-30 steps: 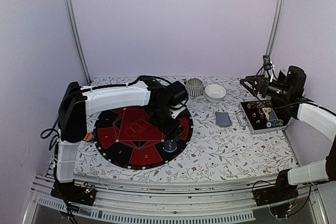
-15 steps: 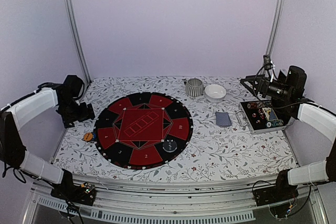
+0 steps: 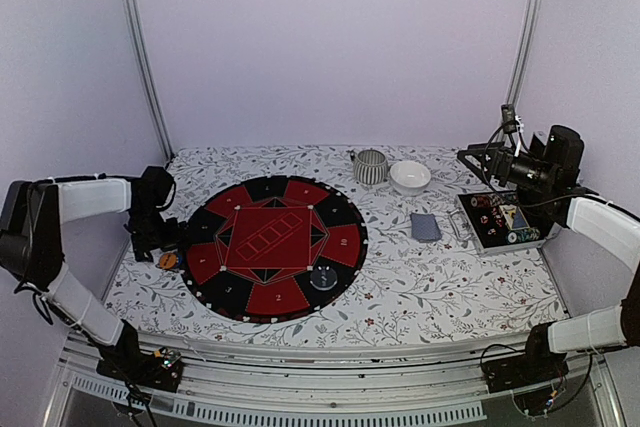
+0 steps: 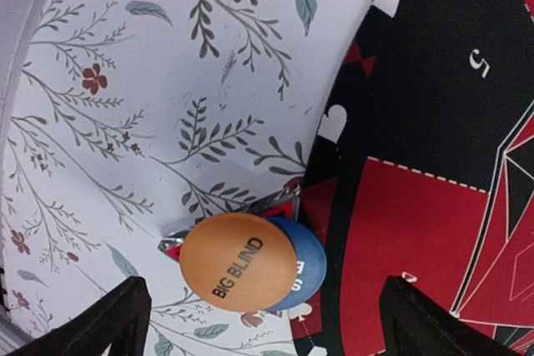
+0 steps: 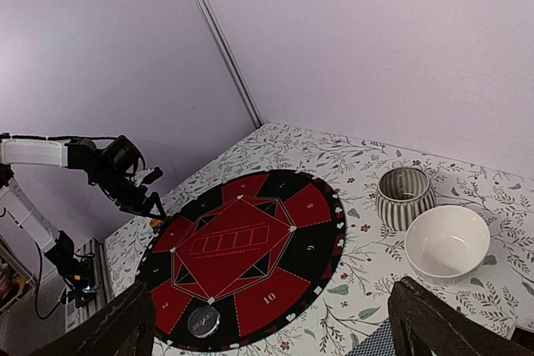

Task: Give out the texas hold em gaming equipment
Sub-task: Pick up the big blind button from the center of the board.

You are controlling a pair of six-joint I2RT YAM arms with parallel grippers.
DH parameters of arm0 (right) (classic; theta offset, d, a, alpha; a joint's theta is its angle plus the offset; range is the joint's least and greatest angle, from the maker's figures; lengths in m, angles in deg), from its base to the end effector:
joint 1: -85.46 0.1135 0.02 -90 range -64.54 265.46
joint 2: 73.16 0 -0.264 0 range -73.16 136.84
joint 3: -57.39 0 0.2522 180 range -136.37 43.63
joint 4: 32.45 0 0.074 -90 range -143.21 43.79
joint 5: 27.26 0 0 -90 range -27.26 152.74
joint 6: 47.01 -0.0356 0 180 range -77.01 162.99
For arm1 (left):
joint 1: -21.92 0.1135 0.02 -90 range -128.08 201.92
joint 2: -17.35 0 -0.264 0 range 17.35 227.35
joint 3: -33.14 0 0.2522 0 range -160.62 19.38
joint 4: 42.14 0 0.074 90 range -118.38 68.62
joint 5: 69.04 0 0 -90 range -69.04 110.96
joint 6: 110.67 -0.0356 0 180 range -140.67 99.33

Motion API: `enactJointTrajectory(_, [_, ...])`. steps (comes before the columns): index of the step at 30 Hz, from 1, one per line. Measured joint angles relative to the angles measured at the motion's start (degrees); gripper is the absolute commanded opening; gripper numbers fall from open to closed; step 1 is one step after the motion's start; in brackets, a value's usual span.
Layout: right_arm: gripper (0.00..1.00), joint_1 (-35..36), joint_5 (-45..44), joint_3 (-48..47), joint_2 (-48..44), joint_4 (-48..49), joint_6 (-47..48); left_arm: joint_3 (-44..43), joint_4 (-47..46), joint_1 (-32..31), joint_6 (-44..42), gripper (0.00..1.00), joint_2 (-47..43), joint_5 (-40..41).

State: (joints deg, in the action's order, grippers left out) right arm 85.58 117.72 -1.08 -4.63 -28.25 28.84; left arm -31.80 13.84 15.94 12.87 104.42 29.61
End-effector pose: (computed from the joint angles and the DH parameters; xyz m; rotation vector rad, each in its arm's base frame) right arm 0.2656 0.0297 0.3055 -0.5369 1.6384 0.9807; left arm 0.2618 -0.0220 0.1753 -0.7114 2.8052 0.1041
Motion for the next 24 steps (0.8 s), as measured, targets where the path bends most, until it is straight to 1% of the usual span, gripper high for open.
enactJointTrajectory(5, [0.99, 0.0, 0.0, 0.0, 0.0, 0.0, 0.0, 0.0, -2.6, 0.0, -1.4, 0.92, 2.2, 0.0])
enactJointTrajectory(13, [0.99, 0.0, 0.0, 0.0, 0.2, -0.5, 0.0, 0.0, -3.7, 0.0, -2.9, 0.88, 4.8, 1.4])
enactJointTrajectory(18, [0.99, 0.0, 0.0, 0.0, 0.5, -0.5, 0.0, 0.0, -4.0, 0.0, -3.3, 0.77, 5.8, 2.1])
enactJointTrajectory(24, [0.99, 0.0, 0.0, 0.0, 1.0, -0.9, 0.0, 0.5, -4.5, 0.0, -3.6, 0.68, 6.1, 2.3])
